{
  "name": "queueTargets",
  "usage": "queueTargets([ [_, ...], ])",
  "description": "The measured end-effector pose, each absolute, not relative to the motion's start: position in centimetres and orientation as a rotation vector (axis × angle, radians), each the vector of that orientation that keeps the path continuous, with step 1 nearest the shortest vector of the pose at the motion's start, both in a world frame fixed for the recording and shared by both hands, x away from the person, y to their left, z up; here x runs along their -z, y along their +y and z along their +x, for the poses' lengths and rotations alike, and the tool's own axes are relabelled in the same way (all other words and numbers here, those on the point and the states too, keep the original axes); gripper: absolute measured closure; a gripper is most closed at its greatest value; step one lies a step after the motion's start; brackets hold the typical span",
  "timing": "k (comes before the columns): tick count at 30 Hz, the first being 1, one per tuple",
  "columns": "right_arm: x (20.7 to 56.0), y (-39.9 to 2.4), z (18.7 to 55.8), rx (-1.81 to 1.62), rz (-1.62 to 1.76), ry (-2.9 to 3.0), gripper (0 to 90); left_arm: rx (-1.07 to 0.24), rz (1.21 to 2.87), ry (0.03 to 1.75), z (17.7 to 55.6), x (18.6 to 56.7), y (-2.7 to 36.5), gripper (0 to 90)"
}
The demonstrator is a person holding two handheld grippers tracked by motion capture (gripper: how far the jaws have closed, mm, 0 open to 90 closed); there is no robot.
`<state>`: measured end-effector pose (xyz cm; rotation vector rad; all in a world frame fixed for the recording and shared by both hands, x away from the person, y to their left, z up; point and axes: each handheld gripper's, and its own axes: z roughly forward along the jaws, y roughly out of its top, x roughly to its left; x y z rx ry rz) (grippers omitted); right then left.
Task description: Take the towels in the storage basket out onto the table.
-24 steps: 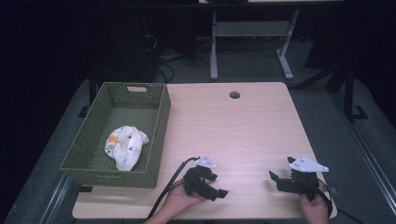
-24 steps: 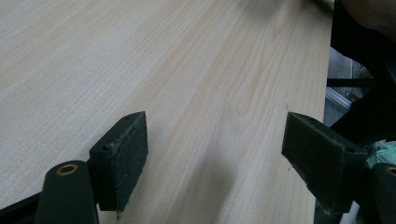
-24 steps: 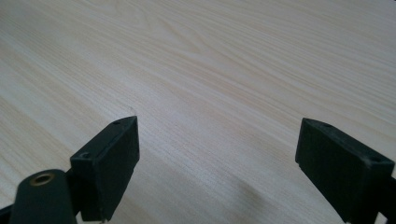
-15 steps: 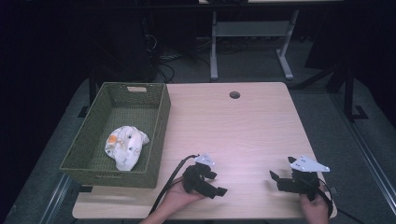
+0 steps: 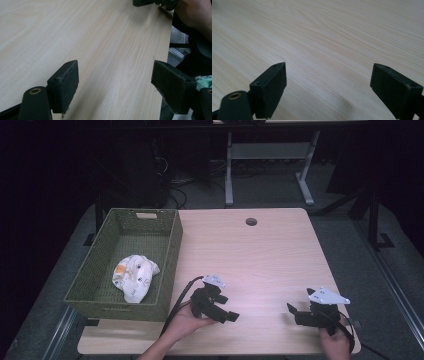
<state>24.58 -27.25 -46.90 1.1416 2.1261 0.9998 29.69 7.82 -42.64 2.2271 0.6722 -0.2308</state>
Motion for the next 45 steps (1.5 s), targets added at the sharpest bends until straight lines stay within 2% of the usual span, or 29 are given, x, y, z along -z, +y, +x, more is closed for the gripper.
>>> queueTargets([
  [6,47.0,-27.2,24.6,-0.996,1.143,2.128,13.2,0.195,2.255,0.662,30.2,40.9,8.1,21.9],
  [20,46.9,-27.2,24.5,-1.001,1.148,2.119,13.2,0.272,2.246,0.689,32.1,37.4,9.6,20.0],
  [45,46.9,-27.0,24.6,-0.992,1.137,2.126,13.2,0.254,2.199,0.788,34.9,32.3,16.3,18.9],
])
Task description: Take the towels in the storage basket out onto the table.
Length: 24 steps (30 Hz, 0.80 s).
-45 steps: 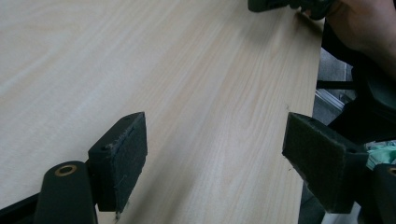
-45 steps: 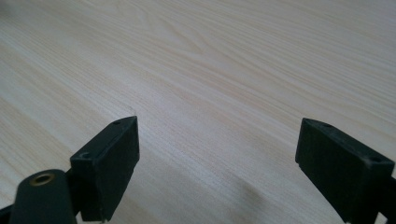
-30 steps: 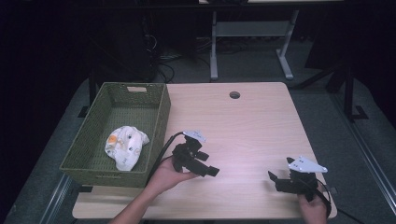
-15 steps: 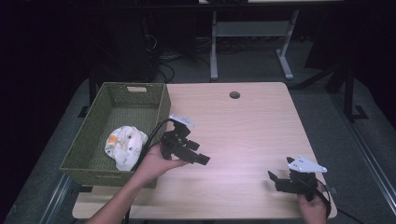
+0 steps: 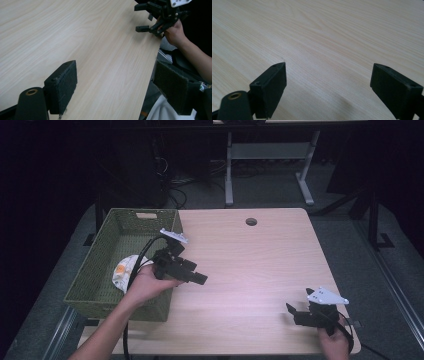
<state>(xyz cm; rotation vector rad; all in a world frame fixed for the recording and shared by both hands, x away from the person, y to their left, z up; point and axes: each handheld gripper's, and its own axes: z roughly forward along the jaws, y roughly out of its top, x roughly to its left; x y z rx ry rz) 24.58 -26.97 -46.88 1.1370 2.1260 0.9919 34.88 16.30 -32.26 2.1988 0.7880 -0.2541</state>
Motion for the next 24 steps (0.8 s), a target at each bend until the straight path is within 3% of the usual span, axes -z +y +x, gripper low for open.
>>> queueTargets([
  [24,46.8,-26.9,24.5,-0.989,1.132,2.129,13.2,0.188,2.130,0.953,36.4,30.4,23.7,18.8],
])
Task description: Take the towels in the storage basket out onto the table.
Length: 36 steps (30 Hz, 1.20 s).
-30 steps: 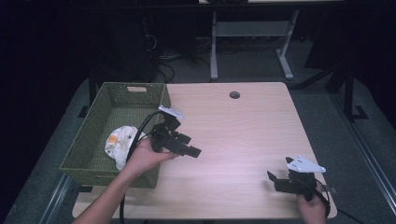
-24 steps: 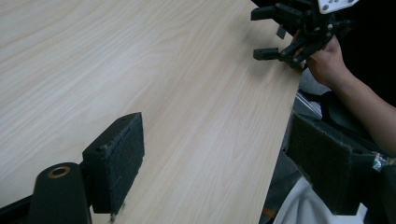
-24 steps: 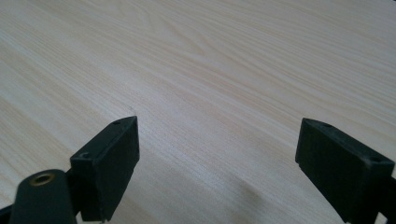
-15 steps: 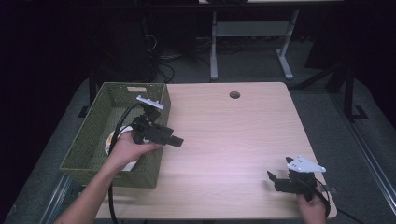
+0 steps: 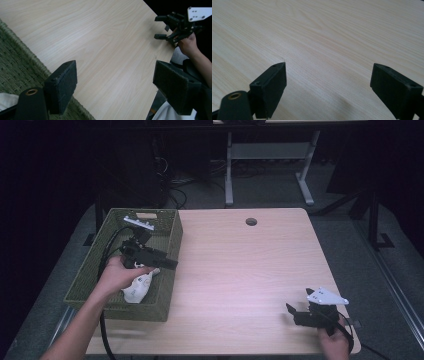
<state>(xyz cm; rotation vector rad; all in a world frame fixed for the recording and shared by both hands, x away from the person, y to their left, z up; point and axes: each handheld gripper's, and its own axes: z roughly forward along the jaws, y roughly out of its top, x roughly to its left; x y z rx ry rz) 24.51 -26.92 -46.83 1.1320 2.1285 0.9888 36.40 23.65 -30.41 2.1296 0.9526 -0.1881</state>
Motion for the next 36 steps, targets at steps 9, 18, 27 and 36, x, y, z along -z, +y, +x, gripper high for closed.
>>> queueTargets([
  [9,46.8,-26.9,24.5,-0.989,1.126,2.129,13.2,0.165,2.128,0.997,36.7,30.6,25.3,18.9],
  [18,46.8,-26.9,24.5,-0.988,1.121,2.128,13.2,0.113,2.112,1.095,37.6,31.5,28.1,20.6],
  [27,46.8,-26.9,24.5,-0.986,1.131,2.129,13.2,0.041,2.136,1.216,38.2,32.9,30.7,21.0],
  [36,46.8,-27.0,24.4,-0.987,1.133,2.128,13.2,-0.047,2.174,1.355,39.1,34.5,32.0,23.0],
])
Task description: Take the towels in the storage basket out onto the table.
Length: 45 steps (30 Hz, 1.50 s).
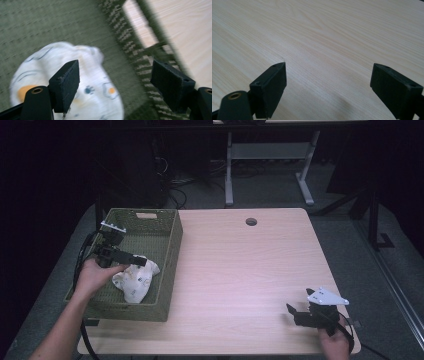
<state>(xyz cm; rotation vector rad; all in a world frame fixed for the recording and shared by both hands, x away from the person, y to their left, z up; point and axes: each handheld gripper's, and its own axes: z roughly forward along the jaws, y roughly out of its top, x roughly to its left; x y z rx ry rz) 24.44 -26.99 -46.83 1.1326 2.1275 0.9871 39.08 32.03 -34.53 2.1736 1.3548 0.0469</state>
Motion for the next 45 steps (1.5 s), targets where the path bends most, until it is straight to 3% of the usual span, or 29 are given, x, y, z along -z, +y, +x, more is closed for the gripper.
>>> queueTargets([
  [10,46.8,-27.1,24.4,-0.990,1.133,2.127,13.2,-0.088,2.194,1.497,40.2,36.2,33.3,23.8],
  [16,46.8,-27.2,24.4,-0.990,1.123,2.125,13.2,-0.163,2.315,1.549,40.8,37.7,33.0,23.7],
  [31,46.7,-27.3,24.4,-0.994,1.124,2.121,13.2,-0.094,2.376,1.719,42.6,41.2,33.0,26.1],
  [38,46.7,-27.3,24.3,-0.994,1.121,2.123,13.2,-0.108,2.416,1.762,42.6,42.1,32.5,37.3],
  [45,46.7,-27.2,24.4,-0.994,1.123,2.121,13.2,-0.184,2.502,1.720,42.5,42.5,31.4,42.6],
])
